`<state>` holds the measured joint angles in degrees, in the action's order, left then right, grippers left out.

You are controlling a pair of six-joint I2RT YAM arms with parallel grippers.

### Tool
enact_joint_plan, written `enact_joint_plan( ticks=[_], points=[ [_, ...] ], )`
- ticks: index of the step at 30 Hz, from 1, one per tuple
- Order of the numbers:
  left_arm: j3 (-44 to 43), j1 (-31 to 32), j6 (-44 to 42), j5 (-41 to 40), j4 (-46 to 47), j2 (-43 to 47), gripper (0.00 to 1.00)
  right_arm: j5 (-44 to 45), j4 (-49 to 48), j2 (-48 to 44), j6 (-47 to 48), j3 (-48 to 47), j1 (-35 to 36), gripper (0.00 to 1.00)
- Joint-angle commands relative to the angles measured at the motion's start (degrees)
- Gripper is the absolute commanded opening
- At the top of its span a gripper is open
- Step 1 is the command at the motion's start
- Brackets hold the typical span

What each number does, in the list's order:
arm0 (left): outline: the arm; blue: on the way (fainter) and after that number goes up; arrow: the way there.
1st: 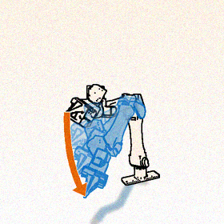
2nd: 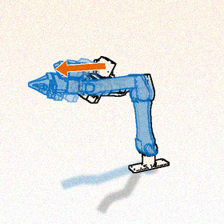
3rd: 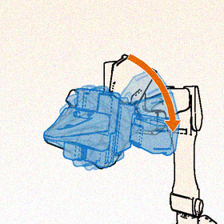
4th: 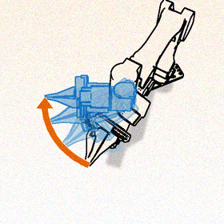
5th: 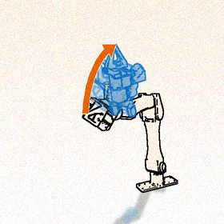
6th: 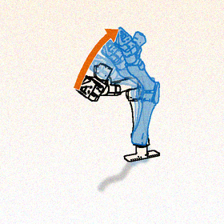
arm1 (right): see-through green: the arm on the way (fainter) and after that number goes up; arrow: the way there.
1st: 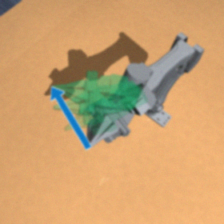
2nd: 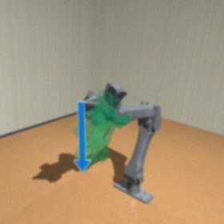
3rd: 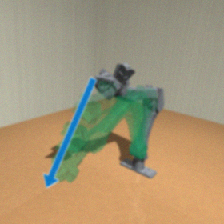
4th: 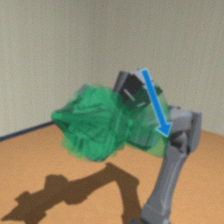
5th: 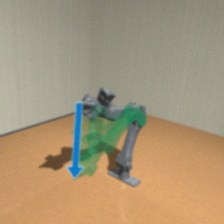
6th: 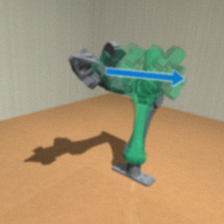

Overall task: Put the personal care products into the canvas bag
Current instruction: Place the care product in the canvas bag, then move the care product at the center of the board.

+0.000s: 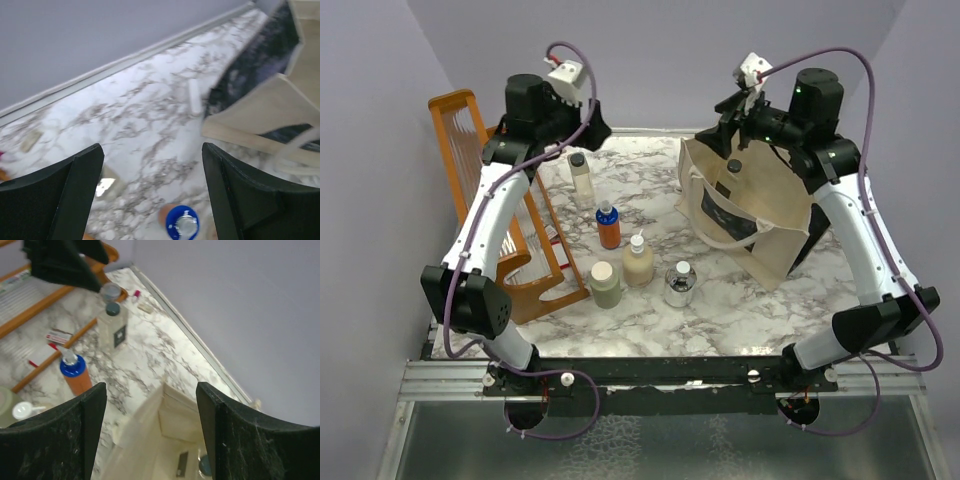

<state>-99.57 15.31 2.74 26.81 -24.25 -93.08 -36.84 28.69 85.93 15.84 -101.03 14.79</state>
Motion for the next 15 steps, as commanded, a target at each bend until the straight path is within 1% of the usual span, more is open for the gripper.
enact_joint_plan(
  ticks=[1,4,6,11,15],
  points=[
    [-2.47,-5.05,-1.27,-9.93,-3.08,-1.97,0.82,0.32,-1.19,3.07,-2.29,-3.6,4.86,0.72],
    [-10.02,-5.55,-4.78,-13.57,-10.64,-7.52,0.82,-0.15,-1.0,4.34,-2.48,-4.37,6.61,0.72],
    [-13.25,-5.65,-6.6,-15.64,-14.14,-10.14,0.82,0.02,-1.0,4.59,-2.16,-4.02,7.15,0.72],
    [-15.25,-5.66,-10.0,-17.68,-18.0,-14.27,0.83,1.01,-0.57,4.23,-0.77,-2.77,7.36,0.72],
    [-16.09,-5.69,-11.56,-18.95,-19.71,-16.97,0.78,1.58,-0.43,3.4,0.08,-1.44,7.38,0.72]
  ],
)
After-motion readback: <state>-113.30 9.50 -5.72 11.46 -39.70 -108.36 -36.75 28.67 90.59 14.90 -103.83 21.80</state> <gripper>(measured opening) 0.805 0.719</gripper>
